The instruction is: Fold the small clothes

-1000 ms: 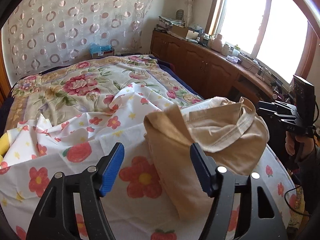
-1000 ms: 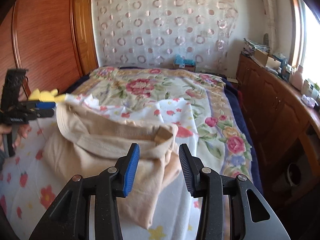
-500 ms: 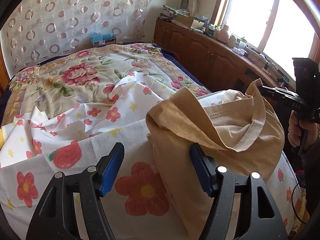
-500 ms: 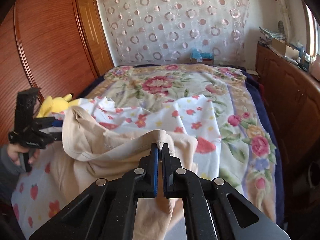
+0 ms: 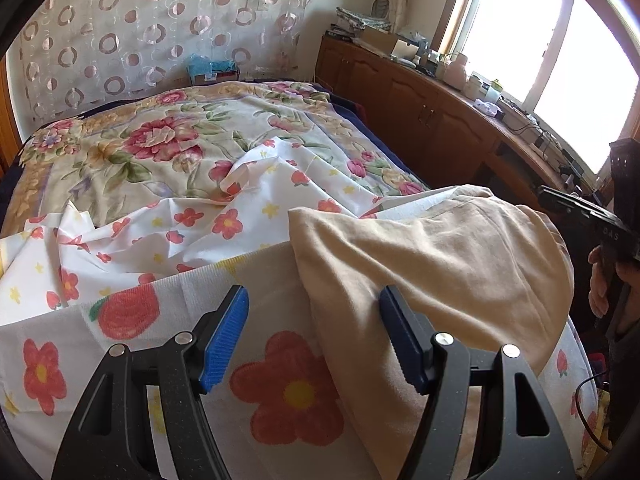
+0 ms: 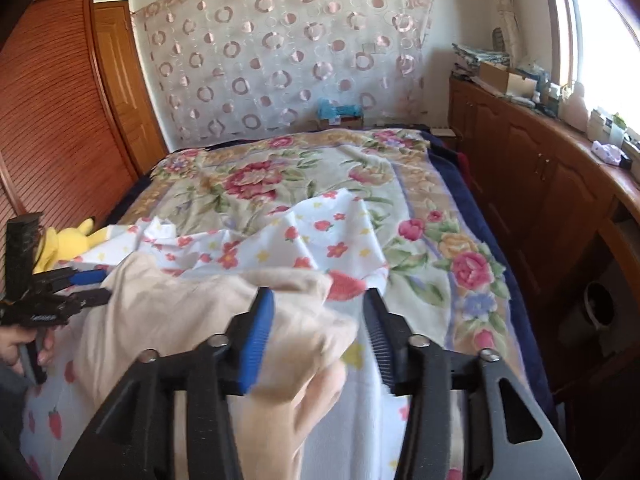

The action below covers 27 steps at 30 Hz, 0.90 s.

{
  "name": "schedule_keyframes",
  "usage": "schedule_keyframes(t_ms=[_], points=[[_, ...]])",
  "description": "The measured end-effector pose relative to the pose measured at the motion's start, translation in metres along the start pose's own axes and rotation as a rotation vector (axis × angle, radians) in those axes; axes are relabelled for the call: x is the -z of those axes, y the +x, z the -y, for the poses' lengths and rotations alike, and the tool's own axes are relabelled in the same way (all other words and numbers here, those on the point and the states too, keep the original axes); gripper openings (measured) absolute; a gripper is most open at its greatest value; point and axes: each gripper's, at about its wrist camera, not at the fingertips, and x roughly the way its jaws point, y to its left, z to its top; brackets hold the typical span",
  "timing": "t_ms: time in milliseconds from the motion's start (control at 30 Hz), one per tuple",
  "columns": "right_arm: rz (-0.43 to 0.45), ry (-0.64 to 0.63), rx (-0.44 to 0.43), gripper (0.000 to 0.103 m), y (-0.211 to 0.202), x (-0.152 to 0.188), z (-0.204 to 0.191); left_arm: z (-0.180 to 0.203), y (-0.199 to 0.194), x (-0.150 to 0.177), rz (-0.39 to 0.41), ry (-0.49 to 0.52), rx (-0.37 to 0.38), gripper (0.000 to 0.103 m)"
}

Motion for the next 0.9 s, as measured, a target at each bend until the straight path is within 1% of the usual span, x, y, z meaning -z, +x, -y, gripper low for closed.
schedule_keyframes(t_ms=[33, 67, 167, 233, 300, 400, 500, 567, 633, 667, 700, 733, 767, 800, 833, 900], points=[[-0.010, -0.005, -0.004, 0.060, 0.000, 0.006, -0.007, 0.000, 0.001, 0.001, -0.003, 0.000, 0.000, 0.069], [-0.025, -0.014, -0.008, 0.062, -0.001, 0.011, -0.010, 0.000, 0.001, 0.002, -0.006, -0.001, 0.000, 0.069], [-0.078, -0.027, -0.015, 0.066, 0.004, 0.021, -0.014, -0.001, 0.003, 0.003, -0.013, -0.011, 0.006, 0.069], [-0.102, -0.034, -0.012, 0.068, 0.007, 0.021, -0.014, -0.001, 0.004, 0.004, -0.015, -0.018, 0.009, 0.069], [-0.126, -0.012, 0.000, 0.071, 0.017, 0.019, -0.010, -0.001, 0.006, 0.005, -0.019, -0.023, 0.016, 0.069], [-0.147, 0.038, -0.031, 0.073, 0.025, 0.013, -0.003, -0.003, 0.009, 0.004, -0.027, -0.052, 0.052, 0.069], [-0.163, 0.089, -0.088, 0.073, 0.034, 0.008, 0.002, 0.000, 0.009, 0.004, -0.028, -0.061, 0.083, 0.060], [-0.164, 0.087, -0.099, 0.073, 0.038, 0.008, 0.002, 0.002, 0.010, 0.004, -0.031, -0.058, 0.097, 0.054], [-0.165, 0.068, -0.109, 0.073, 0.043, 0.008, 0.000, 0.005, 0.012, 0.004, -0.034, -0.054, 0.111, 0.045], [-0.166, 0.062, -0.114, 0.072, 0.045, 0.008, 0.000, 0.006, 0.012, 0.004, -0.038, -0.052, 0.126, 0.041], [-0.168, 0.053, -0.121, 0.066, 0.047, 0.008, -0.001, 0.007, 0.013, 0.004, -0.043, -0.053, 0.139, 0.034], [-0.172, 0.039, -0.132, 0.061, 0.049, 0.008, -0.002, 0.009, 0.014, 0.004, -0.046, -0.053, 0.143, 0.033], [-0.178, 0.024, -0.144, 0.057, 0.053, 0.009, -0.002, 0.009, 0.014, 0.004, -0.050, -0.050, 0.136, 0.029], [-0.185, 0.014, -0.165, 0.044, 0.056, 0.009, -0.003, 0.010, 0.014, 0.003, -0.059, -0.051, 0.149, 0.021], [-0.195, 0.009, -0.189, 0.033, 0.057, 0.009, -0.003, 0.010, 0.013, 0.002, -0.060, -0.062, 0.159, 0.015], [-0.204, -0.008, -0.216, 0.025, 0.061, 0.007, -0.003, 0.011, 0.008, 0.001, -0.050, -0.058, 0.164, 0.012]])
